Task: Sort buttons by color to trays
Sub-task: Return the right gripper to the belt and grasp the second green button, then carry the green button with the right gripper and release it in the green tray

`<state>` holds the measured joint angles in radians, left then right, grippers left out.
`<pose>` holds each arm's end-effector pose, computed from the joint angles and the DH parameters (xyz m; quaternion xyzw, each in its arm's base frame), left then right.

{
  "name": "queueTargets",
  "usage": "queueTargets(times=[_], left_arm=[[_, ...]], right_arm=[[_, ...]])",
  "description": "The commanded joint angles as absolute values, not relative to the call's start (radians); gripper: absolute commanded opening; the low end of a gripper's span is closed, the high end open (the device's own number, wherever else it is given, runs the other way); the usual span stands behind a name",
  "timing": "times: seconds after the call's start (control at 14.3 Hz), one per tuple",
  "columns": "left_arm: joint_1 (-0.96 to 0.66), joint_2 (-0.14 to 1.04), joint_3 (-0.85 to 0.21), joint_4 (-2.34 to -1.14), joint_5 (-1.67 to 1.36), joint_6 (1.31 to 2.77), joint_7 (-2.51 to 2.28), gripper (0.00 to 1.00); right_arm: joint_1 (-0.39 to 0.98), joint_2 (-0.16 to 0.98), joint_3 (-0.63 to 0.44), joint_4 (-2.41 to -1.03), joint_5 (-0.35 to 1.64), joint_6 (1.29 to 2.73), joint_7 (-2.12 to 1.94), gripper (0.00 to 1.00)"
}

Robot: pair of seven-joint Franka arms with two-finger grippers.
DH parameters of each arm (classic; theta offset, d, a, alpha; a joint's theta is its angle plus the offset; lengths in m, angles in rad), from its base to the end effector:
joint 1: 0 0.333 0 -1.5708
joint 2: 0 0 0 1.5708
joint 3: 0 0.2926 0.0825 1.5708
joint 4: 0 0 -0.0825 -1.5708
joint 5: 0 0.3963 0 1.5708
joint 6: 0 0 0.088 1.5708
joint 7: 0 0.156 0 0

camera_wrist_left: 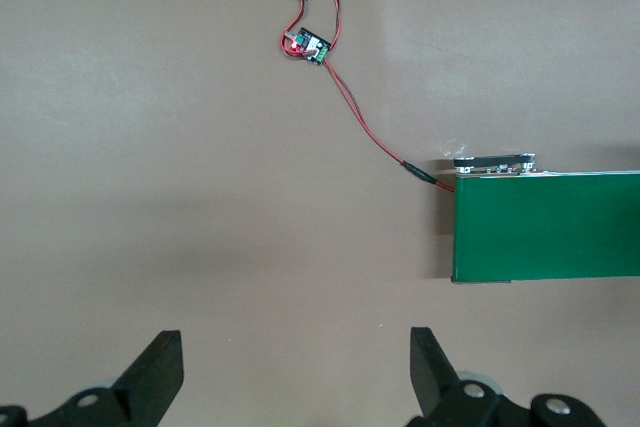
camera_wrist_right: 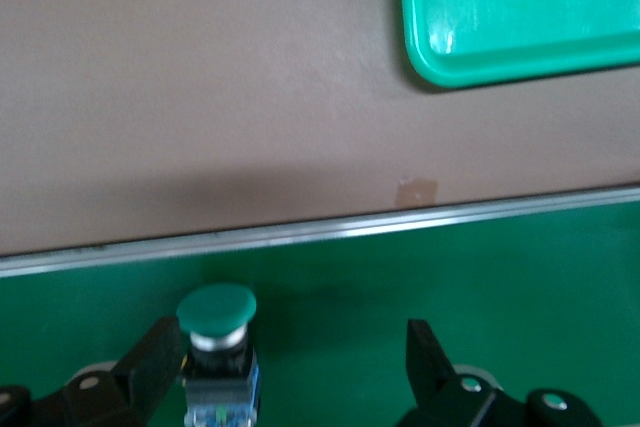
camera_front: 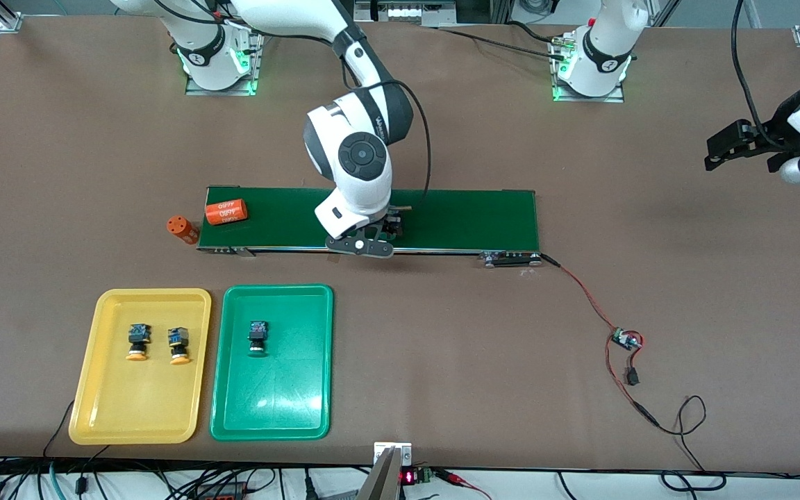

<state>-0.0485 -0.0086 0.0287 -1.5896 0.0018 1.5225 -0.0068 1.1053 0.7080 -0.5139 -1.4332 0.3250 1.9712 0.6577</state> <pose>0.5557 -0.0107 0.5439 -0.9996 0.0065 0.0292 0.0012 0.5348 0.4552 0.2340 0.9975 -0.0567 -0.0199 0.0366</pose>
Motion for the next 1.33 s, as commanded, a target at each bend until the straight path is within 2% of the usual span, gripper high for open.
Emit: queueTargets(times=[0.0,0.49,0.56,0.7,0.98,1.26], left_arm=[[-0.031,-0.011,0.031,-1.572,-0.014,1.500,0.011,1.00],[-0.031,-0.011,0.028,-1.572,-0.014,1.500,0.008,1.00],[-0.031,-0.011,0.029,-1.572,-0.014,1.500,0.008,1.00],[-0.031,-0.011,0.029,-1.572,-0.014,1.499,0.008,1.00],[-0.031,-0.011,0.028,-1.571,-0.014,1.499,0.006,1.00],[-0.032,-0.011,0.022,-1.571,-0.014,1.499,0.005,1.00]], right_arm=[[1.135,0.695,-0.512,-1.486,0.339,2.000,0.646,1.00],[1.126,0.713,-0.483,-1.520,0.341,2.045,0.640,0.99],[1.129,0.716,-0.483,-1.520,0.341,2.048,0.641,0.92],[1.128,0.716,-0.483,-1.520,0.341,2.051,0.641,0.63],[1.132,0.733,-0.483,-1.523,0.341,2.060,0.641,0.63],[1.131,0.732,-0.483,-1.536,0.341,2.077,0.640,0.41]])
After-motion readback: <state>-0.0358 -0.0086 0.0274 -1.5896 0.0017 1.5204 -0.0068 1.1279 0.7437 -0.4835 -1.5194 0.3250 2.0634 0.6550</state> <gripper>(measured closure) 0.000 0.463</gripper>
